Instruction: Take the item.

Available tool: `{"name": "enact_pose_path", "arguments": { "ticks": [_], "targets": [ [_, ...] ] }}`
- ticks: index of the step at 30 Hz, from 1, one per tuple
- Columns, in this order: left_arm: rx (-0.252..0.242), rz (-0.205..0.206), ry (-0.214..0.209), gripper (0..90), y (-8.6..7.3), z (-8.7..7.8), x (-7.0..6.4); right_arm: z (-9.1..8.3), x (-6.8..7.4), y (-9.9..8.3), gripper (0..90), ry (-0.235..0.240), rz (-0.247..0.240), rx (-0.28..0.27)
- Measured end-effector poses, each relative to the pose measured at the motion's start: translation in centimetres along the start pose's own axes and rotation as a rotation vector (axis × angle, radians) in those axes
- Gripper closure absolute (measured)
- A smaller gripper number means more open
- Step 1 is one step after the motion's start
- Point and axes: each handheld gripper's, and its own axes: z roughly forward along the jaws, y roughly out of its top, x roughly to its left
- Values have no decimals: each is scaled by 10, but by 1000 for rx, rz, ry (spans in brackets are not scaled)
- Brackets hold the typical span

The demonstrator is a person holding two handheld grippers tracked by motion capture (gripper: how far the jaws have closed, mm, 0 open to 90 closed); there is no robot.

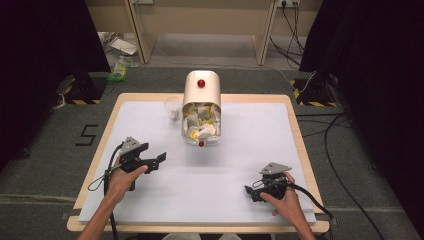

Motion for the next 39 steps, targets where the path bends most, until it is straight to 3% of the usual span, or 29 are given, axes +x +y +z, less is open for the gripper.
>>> {"name": "enact_pose_path", "arguments": {
  "ticks": [6, 7, 10, 13, 14, 19, 22, 25, 27, 30, 33, 34, 35, 36, 37, 38, 39],
  "targets": [
    [21, 5, -7, 148, -13, -1, -3, 0, 0, 0, 30, 0, 0, 0],
    [31, -26, -26, 148, -16, -1, -6, 0, 0, 0, 30, 0, 0, 0],
    [45, 11, -11, 148, -24, -1, -5, 0, 0, 0, 30, 0, 0, 0],
    [49, 12, -12, 148, -27, -1, -6, 0, 0, 0, 30, -1, -1, 0],
    [54, 41, -4, 148, -30, -1, -6, 0, 0, 0, 30, 0, 0, 0],
    [77, 54, -1, 148, -36, -1, -9, 0, 0, 0, 30, 0, 0, 0],
    [77, 104, 20, 148, -38, -3, -7, 0, 0, 0, 30, -1, -1, -1],
    [92, 93, 19, 149, -41, -4, -10, 0, 0, 0, 30, -1, -1, 0],
    [100, 113, 25, 148, -44, -5, -10, 0, 0, 0, 30, 0, -1, 0],
    [111, 98, 19, 150, -48, -8, -14, 0, 0, 0, 30, 0, 0, 0],
    [133, 91, -4, 149, -50, -9, -19, 0, 0, 0, 30, -1, -2, 0],
    [126, 389, 88, 149, -40, -11, -3, 0, 0, 0, 30, 0, 0, 0],
    [132, 464, 101, 149, -37, -11, 0, 0, 0, 0, 30, -1, -2, 0],
    [155, 519, -9, 149, -35, -8, 1, 0, 0, 0, 30, 0, -1, 0],
    [179, 360, -40, 149, -44, -9, -8, 0, 0, 0, 30, -1, -2, 0],
    [184, 118, -10, 150, -53, -12, -24, 0, 0, 0, 30, -1, -2, 0],
    [190, 112, -12, 150, -55, -13, -25, 0, 0, 0, 30, -1, -2, 0]
  ]
}}
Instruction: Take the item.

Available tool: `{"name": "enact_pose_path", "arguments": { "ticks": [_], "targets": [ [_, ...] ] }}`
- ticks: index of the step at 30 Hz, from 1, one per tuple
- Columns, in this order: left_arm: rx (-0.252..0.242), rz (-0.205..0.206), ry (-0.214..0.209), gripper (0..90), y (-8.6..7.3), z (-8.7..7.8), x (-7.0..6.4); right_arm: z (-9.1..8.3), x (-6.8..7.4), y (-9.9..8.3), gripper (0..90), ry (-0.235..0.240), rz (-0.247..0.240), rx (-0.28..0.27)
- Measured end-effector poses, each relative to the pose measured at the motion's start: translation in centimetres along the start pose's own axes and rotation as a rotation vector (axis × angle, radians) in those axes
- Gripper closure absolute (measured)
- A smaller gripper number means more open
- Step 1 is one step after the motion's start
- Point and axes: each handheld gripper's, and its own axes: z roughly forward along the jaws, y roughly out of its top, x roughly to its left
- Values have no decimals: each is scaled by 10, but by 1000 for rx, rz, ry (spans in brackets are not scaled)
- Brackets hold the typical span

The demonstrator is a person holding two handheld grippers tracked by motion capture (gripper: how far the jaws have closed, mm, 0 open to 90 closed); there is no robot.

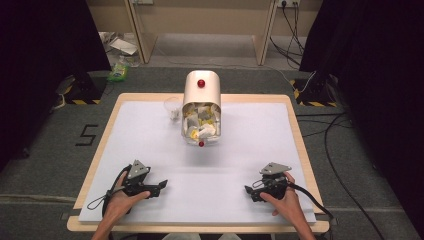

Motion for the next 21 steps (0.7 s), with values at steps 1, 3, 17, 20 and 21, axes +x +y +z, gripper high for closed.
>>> {"name": "enact_pose_path", "arguments": {
  "ticks": [1, 3, 17, 20, 21],
  "targets": [
    [0, 0, 0, 150, 0, 0, 0, 0, 0, 0, 30, 0, 1, 1],
    [16, 16, 2, 150, -2, -2, -3, 0, 0, 0, 30, 0, 1, 0],
    [58, 77, 21, 161, -10, -8, -17, 0, 0, 0, 30, 0, 1, 0],
    [53, 79, 34, 157, -10, -9, -19, 0, 0, 0, 30, 0, 1, 0],
    [55, 75, 40, 157, -11, -9, -19, 0, 0, 0, 30, 0, 1, 0]
  ]
}}
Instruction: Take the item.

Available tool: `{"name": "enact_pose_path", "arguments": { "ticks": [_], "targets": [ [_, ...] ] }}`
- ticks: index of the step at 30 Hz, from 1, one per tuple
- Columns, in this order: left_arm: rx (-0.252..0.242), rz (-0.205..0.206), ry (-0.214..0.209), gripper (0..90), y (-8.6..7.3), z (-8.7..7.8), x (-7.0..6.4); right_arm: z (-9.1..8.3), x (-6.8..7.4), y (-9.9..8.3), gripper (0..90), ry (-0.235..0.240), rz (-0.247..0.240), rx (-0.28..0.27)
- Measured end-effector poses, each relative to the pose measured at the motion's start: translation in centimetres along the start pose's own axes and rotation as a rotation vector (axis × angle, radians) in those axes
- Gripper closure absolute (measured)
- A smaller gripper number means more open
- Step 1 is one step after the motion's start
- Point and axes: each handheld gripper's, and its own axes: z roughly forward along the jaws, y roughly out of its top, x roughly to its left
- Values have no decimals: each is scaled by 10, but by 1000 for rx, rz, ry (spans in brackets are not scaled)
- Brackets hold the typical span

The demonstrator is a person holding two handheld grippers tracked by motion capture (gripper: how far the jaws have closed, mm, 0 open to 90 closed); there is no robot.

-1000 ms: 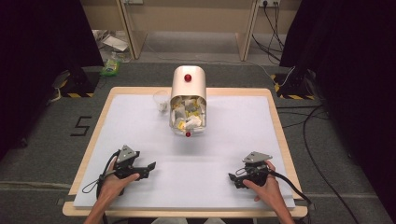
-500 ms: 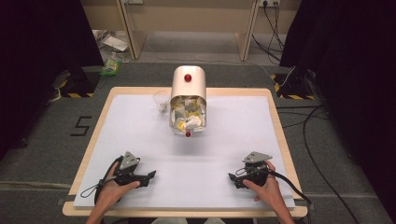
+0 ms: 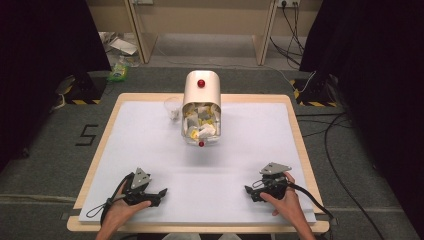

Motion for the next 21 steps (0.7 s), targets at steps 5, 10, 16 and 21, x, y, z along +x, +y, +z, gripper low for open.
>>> {"name": "enact_pose_path", "arguments": {
  "ticks": [5, 10, 16, 21],
  "targets": [
    [0, -27, -2, 160, -2, -2, 0, 0, 0, 0, 30, -1, 0, 0],
    [3, -40, -2, 155, -4, -3, 0, 0, 0, 0, 30, -1, -1, -1],
    [11, -56, -15, 146, -4, -2, 2, 0, 0, 0, 30, -1, 0, 0],
    [10, -56, -15, 146, -4, -2, 2, 0, 0, 0, 30, -1, -2, -1]
  ]
}}
